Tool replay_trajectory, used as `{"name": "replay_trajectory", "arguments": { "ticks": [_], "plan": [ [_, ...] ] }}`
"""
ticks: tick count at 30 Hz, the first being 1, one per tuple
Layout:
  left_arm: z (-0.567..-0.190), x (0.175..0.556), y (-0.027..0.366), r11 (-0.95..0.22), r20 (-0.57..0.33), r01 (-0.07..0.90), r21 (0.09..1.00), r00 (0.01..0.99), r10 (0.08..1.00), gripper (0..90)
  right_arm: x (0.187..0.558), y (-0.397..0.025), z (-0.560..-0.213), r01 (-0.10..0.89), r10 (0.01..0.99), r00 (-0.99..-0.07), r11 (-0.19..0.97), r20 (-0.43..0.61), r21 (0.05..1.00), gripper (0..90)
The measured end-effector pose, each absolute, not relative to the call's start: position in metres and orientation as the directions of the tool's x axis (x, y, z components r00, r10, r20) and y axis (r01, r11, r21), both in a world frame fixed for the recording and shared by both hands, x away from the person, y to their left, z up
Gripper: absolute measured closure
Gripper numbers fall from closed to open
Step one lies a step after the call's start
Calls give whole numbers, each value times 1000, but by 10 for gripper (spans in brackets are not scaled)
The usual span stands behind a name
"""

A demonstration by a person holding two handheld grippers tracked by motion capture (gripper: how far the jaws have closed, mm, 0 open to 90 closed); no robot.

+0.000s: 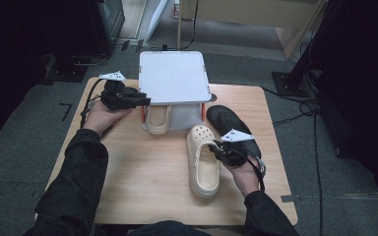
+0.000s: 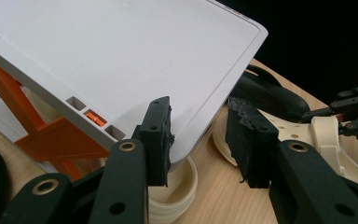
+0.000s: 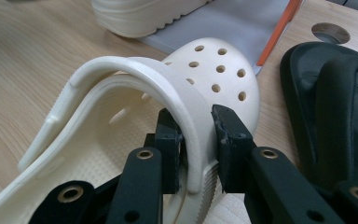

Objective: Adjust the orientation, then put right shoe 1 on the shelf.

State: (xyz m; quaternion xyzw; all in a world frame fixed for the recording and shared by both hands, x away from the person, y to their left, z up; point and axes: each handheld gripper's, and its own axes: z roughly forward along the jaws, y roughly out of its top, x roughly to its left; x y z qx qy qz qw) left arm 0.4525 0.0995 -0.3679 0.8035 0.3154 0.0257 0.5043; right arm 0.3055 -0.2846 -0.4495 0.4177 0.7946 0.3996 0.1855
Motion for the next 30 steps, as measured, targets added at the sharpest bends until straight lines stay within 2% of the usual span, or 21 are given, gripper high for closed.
{"name": "replay_trajectory", "arguments": {
  "ticks": [10,30],
  "plan": [
    [-368,451,99,-296,-270,479,827,799,537,606,310,-290,-442,527,814,-571,266,104,807,754],
    [-366,450,98,-296,-281,494,817,791,544,611,336,-269,-427,494,806,-586,272,86,826,753]
  ]
}}
